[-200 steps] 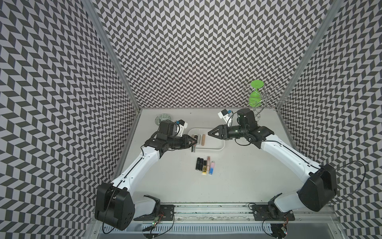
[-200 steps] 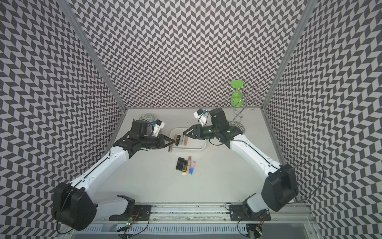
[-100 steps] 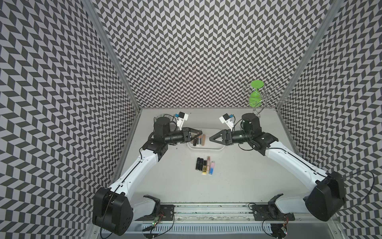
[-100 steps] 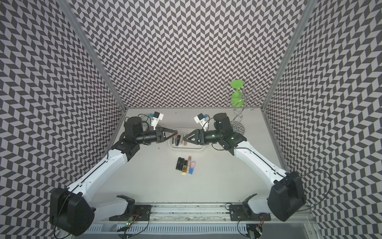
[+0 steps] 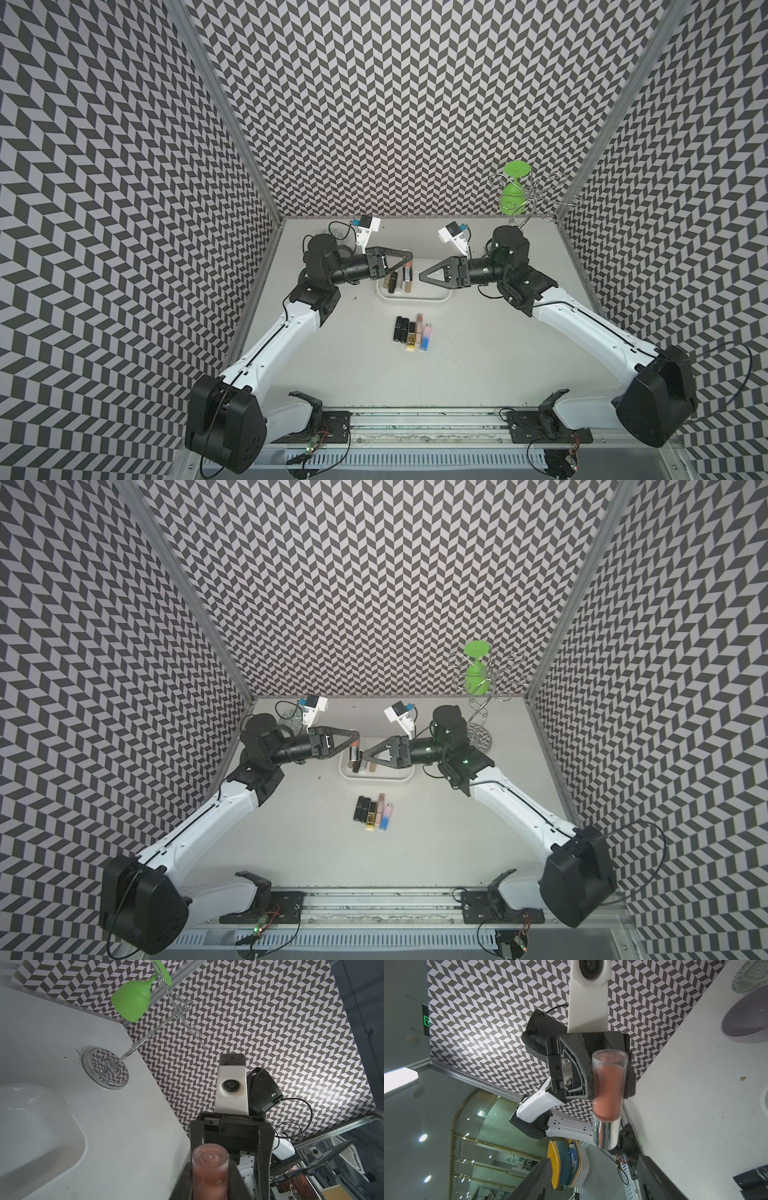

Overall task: Put the lipstick into the storage box
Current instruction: Pick up the lipstick at the center of the board.

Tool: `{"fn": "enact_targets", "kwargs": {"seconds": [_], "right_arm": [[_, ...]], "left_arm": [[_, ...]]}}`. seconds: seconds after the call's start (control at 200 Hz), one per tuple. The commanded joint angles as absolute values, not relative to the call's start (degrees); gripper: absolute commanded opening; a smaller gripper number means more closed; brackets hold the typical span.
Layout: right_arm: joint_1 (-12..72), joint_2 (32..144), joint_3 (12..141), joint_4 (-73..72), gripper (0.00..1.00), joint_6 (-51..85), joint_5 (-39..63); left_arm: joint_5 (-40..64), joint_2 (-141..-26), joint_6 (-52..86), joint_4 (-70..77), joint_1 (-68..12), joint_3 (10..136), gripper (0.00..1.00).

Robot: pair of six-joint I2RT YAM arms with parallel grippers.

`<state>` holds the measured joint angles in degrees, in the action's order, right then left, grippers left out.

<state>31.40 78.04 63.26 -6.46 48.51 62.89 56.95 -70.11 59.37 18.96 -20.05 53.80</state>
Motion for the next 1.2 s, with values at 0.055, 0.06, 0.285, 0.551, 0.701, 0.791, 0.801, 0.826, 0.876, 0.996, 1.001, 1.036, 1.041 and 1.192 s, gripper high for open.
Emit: {"fn": "enact_targets", "kwargs": {"seconds": [0.055,0.06,0.285,0.551,0.701,0.791,0.801,0.826,0.876,0.996,1.001,1.036,1.041,1.192], "right_arm": [[32.5,79.2,65.6,-10.5,0.68,49.2,63.7],[32.5,79.2,65.6,-10.5,0.68,49.2,63.7],[34.6,81.8,67.6,-10.6,0.66,49.3,63.1],[36.2,83.8,69.3,-11.1,0.52,49.4,61.9],[36.3,84.1,69.7,-11.9,0.41,50.1,60.3],[36.3,84.2,69.6,-12.6,0.36,50.7,59.5],[36.3,84.2,69.6,-12.7,0.35,50.8,59.5],[36.3,84.2,69.6,-12.8,0.33,50.9,59.3],[36.3,84.3,69.6,-13.0,0.29,51.1,58.9],[36.3,84.2,69.7,-13.3,0.18,51.3,58.4],[36.3,84.3,69.7,-13.3,0.18,51.3,58.4],[36.3,84.2,69.7,-13.2,0.18,51.3,58.3],[36.3,84.2,69.8,-13.2,0.18,51.3,58.3],[36.3,83.8,69.8,-11.0,0.17,49.8,57.9]], "left_arm": [[57.5,-69.4,60.3,22.0,-20.8,55.2,0.2],[57.6,-69.4,60.3,22.0,-20.8,55.2,0.2],[57.0,-69.0,60.3,21.9,-21.3,55.2,0.2],[56.6,-68.7,60.3,21.6,-21.4,54.8,0.2],[56.8,-69.0,60.0,21.5,-21.6,55.0,0.2],[56.7,-69.0,59.6,20.9,-21.6,54.9,0.2],[56.7,-69.0,59.5,20.8,-21.6,55.0,0.2],[56.8,-68.9,59.3,20.6,-21.7,54.9,0.2],[56.7,-68.9,59.1,20.1,-21.7,54.9,0.2],[56.7,-68.9,58.6,19.7,-21.6,54.9,0.24],[56.7,-68.9,58.6,19.7,-21.6,54.9,0.25],[56.5,-68.9,58.3,19.2,-21.6,55.0,0.33],[56.4,-68.9,58.2,19.1,-21.6,55.1,0.35],[55.7,-68.9,55.9,15.8,-21.3,56.4,0.6]]}}
